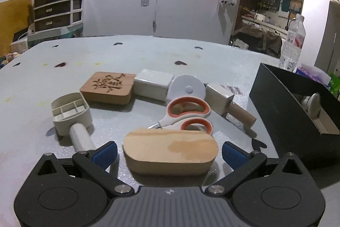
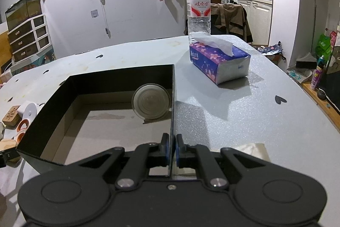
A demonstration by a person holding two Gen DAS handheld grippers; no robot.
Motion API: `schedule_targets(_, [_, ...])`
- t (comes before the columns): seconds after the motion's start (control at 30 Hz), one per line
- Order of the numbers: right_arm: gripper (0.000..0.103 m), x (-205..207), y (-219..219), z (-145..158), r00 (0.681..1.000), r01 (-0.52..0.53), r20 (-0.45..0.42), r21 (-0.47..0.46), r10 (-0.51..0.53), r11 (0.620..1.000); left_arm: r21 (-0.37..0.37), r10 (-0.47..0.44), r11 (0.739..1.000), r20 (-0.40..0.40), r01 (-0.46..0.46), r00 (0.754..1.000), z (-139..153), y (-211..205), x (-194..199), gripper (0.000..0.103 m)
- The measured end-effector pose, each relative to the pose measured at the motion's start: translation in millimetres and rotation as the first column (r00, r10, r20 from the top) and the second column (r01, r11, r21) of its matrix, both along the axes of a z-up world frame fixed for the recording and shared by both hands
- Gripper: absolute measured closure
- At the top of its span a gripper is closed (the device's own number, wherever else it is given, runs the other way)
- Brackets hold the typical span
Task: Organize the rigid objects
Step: 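Move the left gripper to the wooden oval box and grasp it, then carry the wooden oval box with the left gripper into the black box and release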
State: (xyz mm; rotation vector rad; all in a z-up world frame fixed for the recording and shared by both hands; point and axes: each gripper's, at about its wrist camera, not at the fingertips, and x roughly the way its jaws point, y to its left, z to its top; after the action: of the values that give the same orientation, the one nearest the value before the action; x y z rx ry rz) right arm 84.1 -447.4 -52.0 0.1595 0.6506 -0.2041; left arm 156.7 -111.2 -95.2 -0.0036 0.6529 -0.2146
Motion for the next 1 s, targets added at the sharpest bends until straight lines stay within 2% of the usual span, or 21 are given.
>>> schedule_targets(0.07, [0.097, 0, 0, 0, 1.000, 0.000, 0.000, 0.000, 0.000, 1.000, 0.010, 0.001, 1.000, 0.000, -0.001, 1.000, 0, -3, 1, 0.002])
schedule_targets(0.13, [0.097, 0, 0, 0, 1.000, 0.000, 0.000, 0.000, 0.000, 1.000, 0.019, 0.009, 1.000, 0.007, -0.009, 1.000, 0, -4, 0, 0.011])
schedule_targets(0.2, [0.097, 0, 0, 0, 1.000, 0.001, 0.000, -0.001, -0.001, 1.000, 0.018, 0.014, 1.000, 0.013, -0.014, 1.000, 1, -3, -2, 0.014])
schedule_targets(0.33, [0.097, 0, 0, 0, 1.000, 0.001, -0.003, -0.004, -0.001, 1.000, -0.002, 0.025, 1.000, 0.016, -0.025, 1.000, 5, 0, -7, 0.014])
schedule_targets(0.53, [0.097, 0, 1, 1, 1.000, 0.001, -0.004, -0.008, -0.001, 1.000, -0.065, 0.003, 0.998, 0.107, 0.004, 0.994, 38, -1, -24, 0.014])
schedule_targets(0.67, [0.098, 0, 2, 0, 1.000, -0.001, 0.000, -0.012, 0.001, 1.000, -0.133, -0.060, 0.988, 0.148, 0.080, 0.987, 61, -13, -30, 0.014])
schedule_targets(0.8, [0.098, -1, 2, 0, 1.000, -0.005, 0.004, -0.018, 0.005, 1.000, -0.180, -0.161, 0.966, 0.152, 0.187, 0.975, 78, -41, -25, 0.014])
schedule_targets(1.0, [0.098, -2, 2, 0, 1.000, -0.006, 0.007, -0.015, 0.006, 1.000, -0.244, -0.335, 0.910, 0.042, 0.335, 0.941, 84, -105, 1, 0.014])
